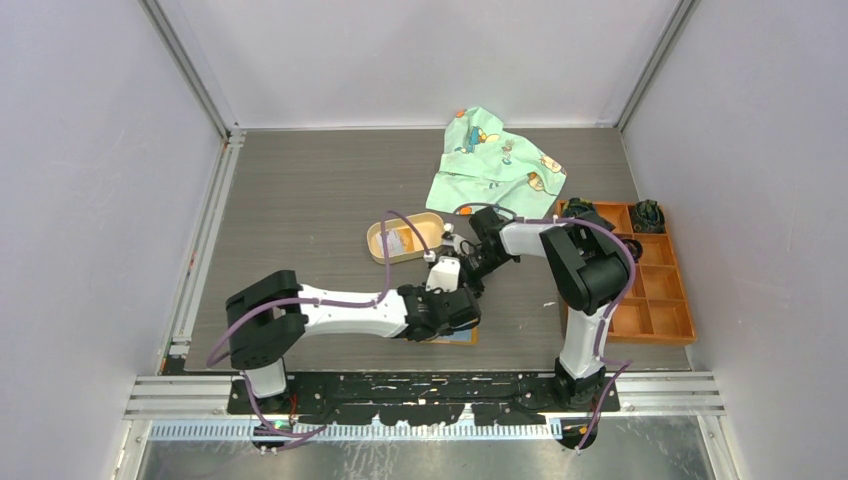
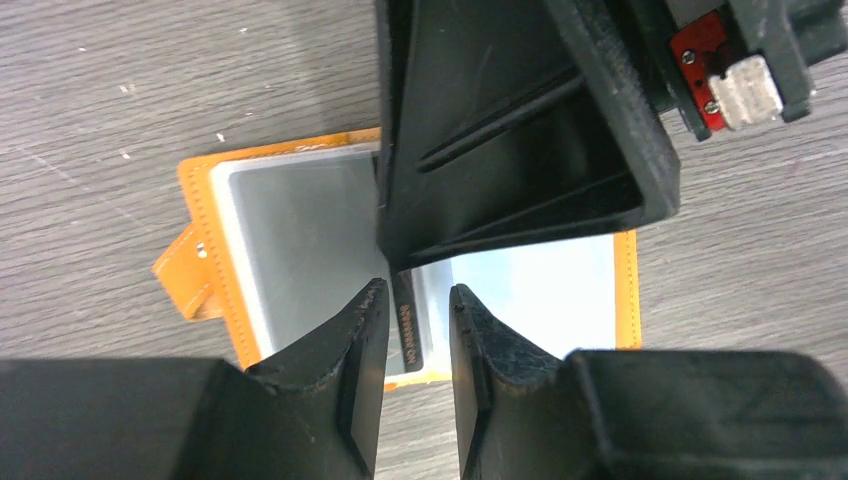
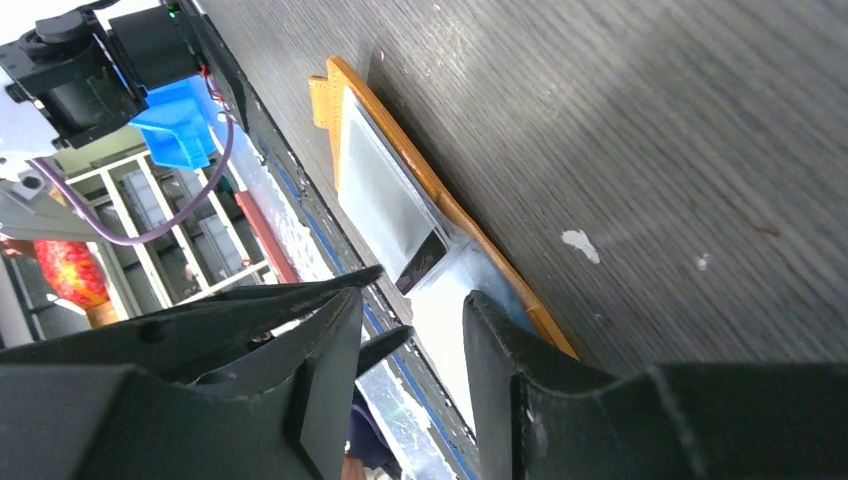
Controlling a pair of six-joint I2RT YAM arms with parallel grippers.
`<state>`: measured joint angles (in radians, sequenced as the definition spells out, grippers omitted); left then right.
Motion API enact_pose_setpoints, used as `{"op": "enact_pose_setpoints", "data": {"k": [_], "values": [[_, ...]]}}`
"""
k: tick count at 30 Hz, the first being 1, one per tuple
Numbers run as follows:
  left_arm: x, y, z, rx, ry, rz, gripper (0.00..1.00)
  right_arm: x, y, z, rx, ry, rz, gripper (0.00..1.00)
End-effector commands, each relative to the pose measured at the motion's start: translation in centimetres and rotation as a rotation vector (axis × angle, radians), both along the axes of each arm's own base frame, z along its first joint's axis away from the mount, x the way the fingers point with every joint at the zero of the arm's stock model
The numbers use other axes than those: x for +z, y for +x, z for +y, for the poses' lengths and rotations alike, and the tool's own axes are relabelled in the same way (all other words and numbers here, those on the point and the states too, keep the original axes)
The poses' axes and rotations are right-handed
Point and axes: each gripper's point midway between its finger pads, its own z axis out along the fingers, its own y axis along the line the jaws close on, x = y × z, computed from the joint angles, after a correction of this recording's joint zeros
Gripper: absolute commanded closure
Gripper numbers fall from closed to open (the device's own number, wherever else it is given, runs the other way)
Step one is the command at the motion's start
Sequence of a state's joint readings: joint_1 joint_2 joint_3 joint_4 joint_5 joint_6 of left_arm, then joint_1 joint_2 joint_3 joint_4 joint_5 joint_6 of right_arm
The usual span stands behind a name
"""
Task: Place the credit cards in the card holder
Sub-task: Insert the credit card into the card holder, then close the card holder at the center of the board.
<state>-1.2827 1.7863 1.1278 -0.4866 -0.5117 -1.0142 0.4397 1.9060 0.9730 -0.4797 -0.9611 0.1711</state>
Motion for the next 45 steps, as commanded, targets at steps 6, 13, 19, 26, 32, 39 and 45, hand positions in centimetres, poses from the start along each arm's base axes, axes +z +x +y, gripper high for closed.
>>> {"op": "enact_pose_setpoints", "data": {"k": [6, 13, 19, 26, 32, 39, 45], "values": [[6.2, -0.4, -0.1, -0.124, -0.138, -0.068, 0.68, 3.3, 1.5, -0.1, 0.072, 0.028, -0.199, 0.52], [7.4, -1.7, 2.1, -0.254, -0.276, -0.119, 0.43, 5.6, 1.9, -0.9, 0.170, 0.027, -0.338, 0.51], [7.9, -0.9, 6.1, -0.212, -0.448, -0.120, 0.41, 7.2, 1.9, -2.0, 0.306, 0.063, -0.580, 0.50], [6.8, 0.7, 10.0, -0.101, -0.662, -0.062, 0.38, 5.9, -0.7, -2.2, 0.598, 0.165, -0.882, 0.47], [5.6, 1.1, 10.2, -0.082, -0.761, 0.011, 0.48, 5.0, -2.5, -1.6, 0.759, 0.191, -0.959, 0.48], [3.3, 1.8, 9.5, -0.123, -0.716, 0.080, 0.62, 4.6, -2.5, -2.1, 0.811, 0.167, -0.996, 0.49], [1.0, 1.7, 9.1, -0.115, -0.694, 0.193, 0.60, 4.5, -2.6, -2.4, 0.833, 0.164, -1.007, 0.50]]}}
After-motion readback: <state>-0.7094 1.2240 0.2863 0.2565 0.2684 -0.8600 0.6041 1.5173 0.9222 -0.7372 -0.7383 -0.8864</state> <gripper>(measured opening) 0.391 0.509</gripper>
